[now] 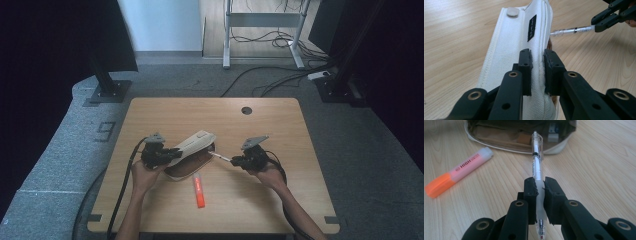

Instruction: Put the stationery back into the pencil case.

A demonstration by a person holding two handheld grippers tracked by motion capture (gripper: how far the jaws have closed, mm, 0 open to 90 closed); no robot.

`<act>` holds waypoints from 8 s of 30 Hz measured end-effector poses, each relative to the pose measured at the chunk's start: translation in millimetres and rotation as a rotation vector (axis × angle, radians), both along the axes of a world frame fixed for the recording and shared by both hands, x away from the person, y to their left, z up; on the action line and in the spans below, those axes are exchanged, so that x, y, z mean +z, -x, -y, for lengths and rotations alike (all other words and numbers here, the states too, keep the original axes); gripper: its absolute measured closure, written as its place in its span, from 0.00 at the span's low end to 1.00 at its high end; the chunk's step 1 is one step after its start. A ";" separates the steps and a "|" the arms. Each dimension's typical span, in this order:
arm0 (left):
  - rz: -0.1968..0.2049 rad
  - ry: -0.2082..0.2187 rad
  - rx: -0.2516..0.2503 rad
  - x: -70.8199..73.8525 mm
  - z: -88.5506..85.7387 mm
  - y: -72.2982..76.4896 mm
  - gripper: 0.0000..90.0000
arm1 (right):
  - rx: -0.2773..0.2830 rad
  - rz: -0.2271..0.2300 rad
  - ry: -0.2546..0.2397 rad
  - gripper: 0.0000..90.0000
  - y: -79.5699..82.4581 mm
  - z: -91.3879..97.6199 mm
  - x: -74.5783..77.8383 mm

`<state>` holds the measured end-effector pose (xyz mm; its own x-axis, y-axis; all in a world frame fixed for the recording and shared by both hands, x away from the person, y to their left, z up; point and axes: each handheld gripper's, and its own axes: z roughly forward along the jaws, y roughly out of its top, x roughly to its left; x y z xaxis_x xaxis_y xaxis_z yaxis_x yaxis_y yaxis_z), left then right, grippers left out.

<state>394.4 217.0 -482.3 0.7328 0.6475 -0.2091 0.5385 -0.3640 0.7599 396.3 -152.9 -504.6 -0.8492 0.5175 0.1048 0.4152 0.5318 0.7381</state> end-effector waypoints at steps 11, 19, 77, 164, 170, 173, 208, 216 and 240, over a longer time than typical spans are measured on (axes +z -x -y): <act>0.006 0.006 0.006 1.2 -0.3 0.8 0.86 | 0.034 0.008 0.005 0.88 -4.6 -23.7 3.0; 0.014 0.014 0.009 2.7 -0.6 1.5 0.86 | 0.062 0.017 0.020 0.88 -7.2 -42.7 3.8; -0.005 0.028 -0.006 1.9 -0.1 1.1 0.86 | 0.102 0.050 0.148 0.81 -54.6 -124.0 -13.6; -0.011 0.012 -0.016 2.5 -0.2 2.5 0.85 | 0.085 -0.009 0.052 0.08 49.6 -100.7 -14.4; -0.010 0.013 -0.019 2.4 -0.1 2.5 0.85 | 0.102 -0.025 0.055 0.09 55.3 -106.3 -18.1; -0.010 0.011 -0.018 2.4 0.3 2.7 0.85 | 0.112 -0.031 0.056 0.09 58.8 -110.1 -19.2; -0.010 0.007 -0.022 1.8 1.7 2.9 0.84 | 0.136 -0.007 0.140 0.31 73.3 -121.5 -34.3; -0.009 0.007 -0.021 1.9 1.9 2.9 0.84 | 0.124 -0.003 0.157 0.46 72.0 -109.6 -31.6; -0.011 0.007 -0.024 2.2 1.4 2.9 0.84 | 0.102 -0.029 0.241 0.73 62.1 -89.4 -23.6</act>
